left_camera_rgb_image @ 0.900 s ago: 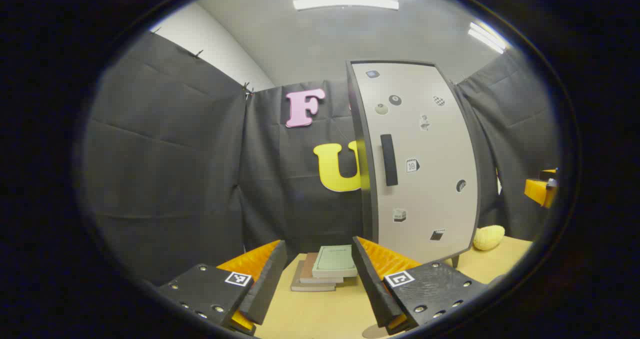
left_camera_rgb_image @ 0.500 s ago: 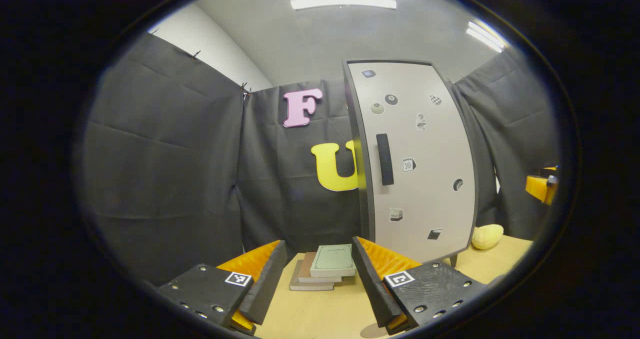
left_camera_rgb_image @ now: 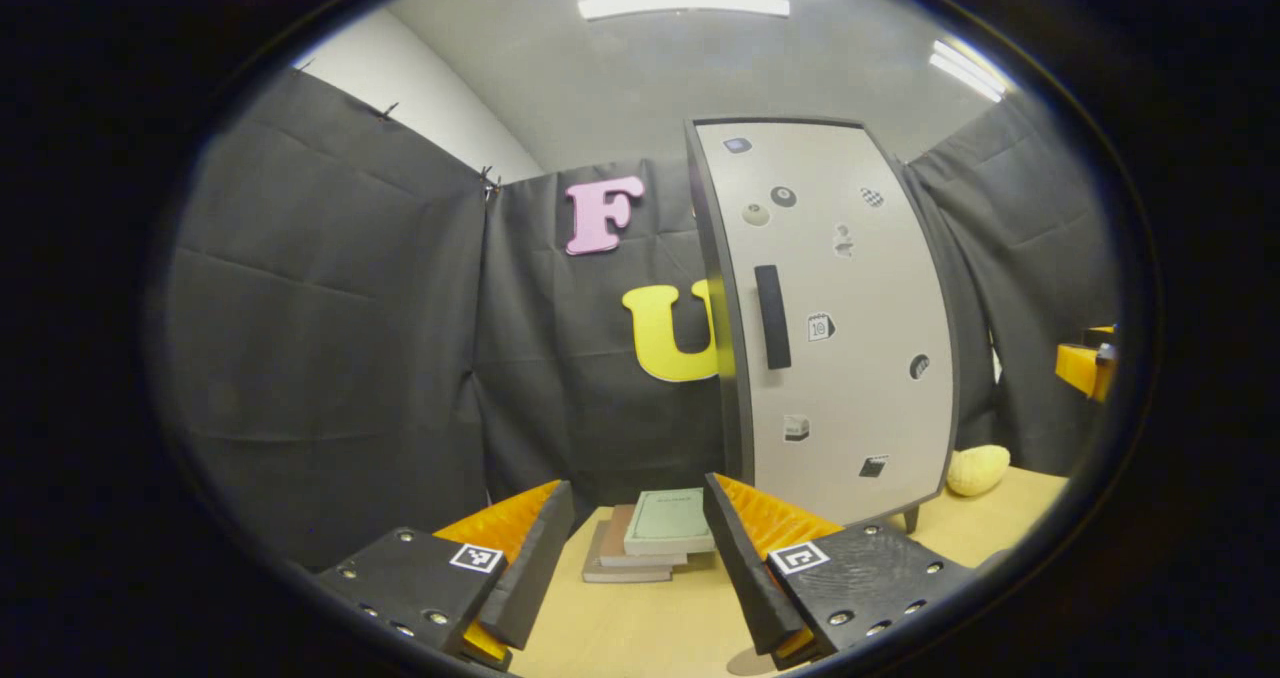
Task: Open the cabinet door with the right hand, grasp the bottle in the cabinet with the left hand and place it on the coaster, then close the cabinet door with the right hand.
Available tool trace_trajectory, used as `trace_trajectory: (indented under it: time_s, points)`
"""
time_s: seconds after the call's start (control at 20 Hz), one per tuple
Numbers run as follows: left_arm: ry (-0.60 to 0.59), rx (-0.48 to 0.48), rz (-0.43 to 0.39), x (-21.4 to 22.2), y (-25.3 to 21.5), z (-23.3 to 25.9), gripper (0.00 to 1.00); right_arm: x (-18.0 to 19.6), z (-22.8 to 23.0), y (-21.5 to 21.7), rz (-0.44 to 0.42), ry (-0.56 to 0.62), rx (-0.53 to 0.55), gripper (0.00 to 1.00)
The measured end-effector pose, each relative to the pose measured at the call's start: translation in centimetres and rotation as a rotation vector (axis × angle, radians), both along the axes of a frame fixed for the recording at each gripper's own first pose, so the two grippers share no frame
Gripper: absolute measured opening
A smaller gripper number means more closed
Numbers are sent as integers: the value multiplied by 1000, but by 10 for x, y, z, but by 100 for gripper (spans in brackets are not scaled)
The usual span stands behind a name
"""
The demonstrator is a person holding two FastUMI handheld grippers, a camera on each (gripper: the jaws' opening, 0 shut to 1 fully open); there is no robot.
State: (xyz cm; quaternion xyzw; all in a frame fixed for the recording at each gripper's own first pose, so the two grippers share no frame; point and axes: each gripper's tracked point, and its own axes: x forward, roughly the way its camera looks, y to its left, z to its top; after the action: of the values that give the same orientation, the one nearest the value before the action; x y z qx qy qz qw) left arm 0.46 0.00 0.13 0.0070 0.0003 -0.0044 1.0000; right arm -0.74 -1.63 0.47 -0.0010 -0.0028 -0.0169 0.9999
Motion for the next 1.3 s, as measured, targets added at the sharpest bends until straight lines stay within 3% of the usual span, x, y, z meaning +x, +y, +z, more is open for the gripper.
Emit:
trace_trajectory:
  time_s: [0.6,0.85,1.3]
  points:
    - [-15,10,-11,10,-8,6,81,5,5,-2,-4,-19,9,97]
    - [-37,21,7,10,-5,13,79,15,-5,-3,-2,23,23,98]
    - [-38,35,115,-9,47,18,81,58,11,55,127,18,54,96]
